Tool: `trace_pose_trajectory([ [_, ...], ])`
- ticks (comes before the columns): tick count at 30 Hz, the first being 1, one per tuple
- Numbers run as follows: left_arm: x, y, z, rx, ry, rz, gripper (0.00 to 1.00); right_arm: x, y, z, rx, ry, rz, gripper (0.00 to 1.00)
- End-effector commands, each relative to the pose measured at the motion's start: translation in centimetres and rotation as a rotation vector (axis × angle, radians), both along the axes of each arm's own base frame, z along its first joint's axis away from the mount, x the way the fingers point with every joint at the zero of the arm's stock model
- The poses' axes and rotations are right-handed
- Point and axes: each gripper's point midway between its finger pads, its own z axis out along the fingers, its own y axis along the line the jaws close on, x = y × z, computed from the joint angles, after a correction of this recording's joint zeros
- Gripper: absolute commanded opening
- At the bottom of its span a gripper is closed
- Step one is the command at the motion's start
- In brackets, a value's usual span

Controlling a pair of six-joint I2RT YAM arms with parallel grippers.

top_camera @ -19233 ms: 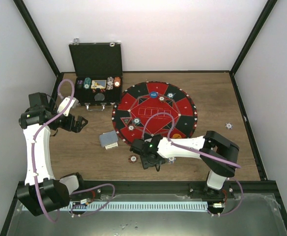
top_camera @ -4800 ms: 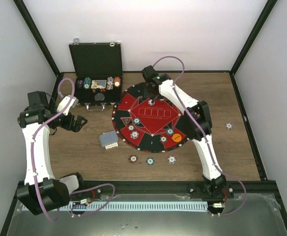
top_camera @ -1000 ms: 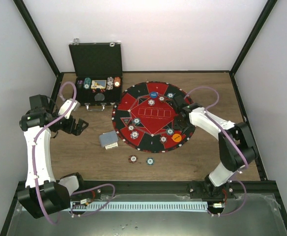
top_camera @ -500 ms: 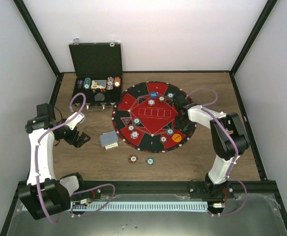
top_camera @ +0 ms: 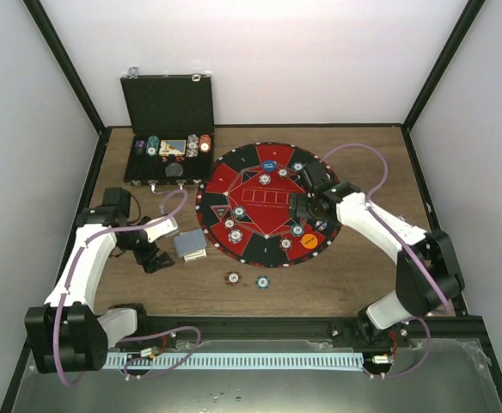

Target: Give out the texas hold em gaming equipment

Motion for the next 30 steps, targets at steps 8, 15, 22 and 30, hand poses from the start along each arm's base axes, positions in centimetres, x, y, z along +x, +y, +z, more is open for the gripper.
trace_pose_trajectory([
  [8,0.5,-1.7,-2.4,0.022,-0.068,-0.252,1.00,-4.8,9.9,5.0,0.246,-0.046,0.192,0.88],
  [15,1.6,-1.4,-3.3,0.026,-0.041,-0.225,1.00,-5.1,19.5,2.4,0.252,0.023,0.337,0.54],
  [22,1.7,-0.2,-4.0,0.014,-0.046,-0.199,1.00,-3.9,26.7,-1.1,0.237,0.083,0.414,0.33],
  [30,1.6,0.9,-4.2,0.000,-0.059,-0.181,1.00,-3.3,29.2,-4.4,0.186,0.124,0.427,0.30],
])
